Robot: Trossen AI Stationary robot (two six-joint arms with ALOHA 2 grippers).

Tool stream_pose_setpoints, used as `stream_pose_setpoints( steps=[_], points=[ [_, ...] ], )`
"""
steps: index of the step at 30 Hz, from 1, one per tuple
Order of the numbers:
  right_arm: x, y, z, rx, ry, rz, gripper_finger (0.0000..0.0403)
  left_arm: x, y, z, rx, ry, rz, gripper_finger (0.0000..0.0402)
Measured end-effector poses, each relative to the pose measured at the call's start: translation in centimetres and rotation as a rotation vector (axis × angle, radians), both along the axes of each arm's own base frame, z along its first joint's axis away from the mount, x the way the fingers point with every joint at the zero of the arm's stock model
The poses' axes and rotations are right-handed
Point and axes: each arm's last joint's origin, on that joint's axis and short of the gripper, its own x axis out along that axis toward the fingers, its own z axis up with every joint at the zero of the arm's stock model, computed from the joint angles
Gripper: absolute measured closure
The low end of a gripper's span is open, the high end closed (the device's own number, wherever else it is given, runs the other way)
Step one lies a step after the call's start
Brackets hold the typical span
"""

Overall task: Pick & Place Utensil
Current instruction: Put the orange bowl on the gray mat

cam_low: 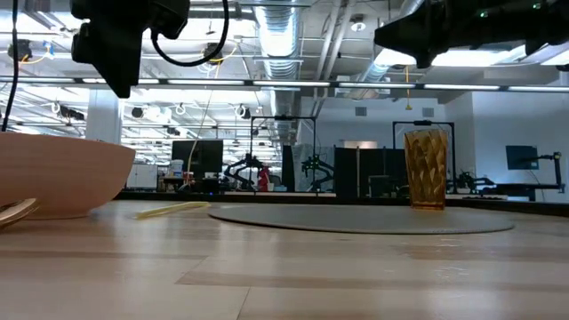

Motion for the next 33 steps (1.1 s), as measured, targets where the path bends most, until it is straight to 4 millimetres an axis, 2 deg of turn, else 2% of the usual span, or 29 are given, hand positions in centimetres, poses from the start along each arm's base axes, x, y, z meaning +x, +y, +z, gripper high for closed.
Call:
stream_pose_setpoints(
  steps=[6, 10, 16, 27, 33],
  points=[
    [0.5, -0.1, -0.3, 0.0, 0.023, 0.0, 0.0295, -1.1, 0.2, -2.8, -0.009, 0.094, 0.072, 0.0257],
    [0.5, -0.1, -0.3, 0.001, 0.024, 0.0, 0.0295, -1.4, 0.0, -4.2, -0.028, 0.091, 0.067, 0.0257],
    [0.5, -0.1, -0.3, 0.001, 0.023, -0.001, 0.0295, -0.9, -0.2, -4.4, -0.05, 0.031, 0.062, 0.0257],
    [0.5, -0.1, -0.3, 0.002, 0.024, 0.0, 0.0295, -0.7, -0.2, -4.5, -0.019, 0.025, 0.071, 0.0257],
    [1.0, -0.1, -1.0, 0.016, 0.08, 0.001, 0.0295, -0.8, -0.2, -6.3, -0.002, 0.078, 0.07, 0.0257]
  ],
)
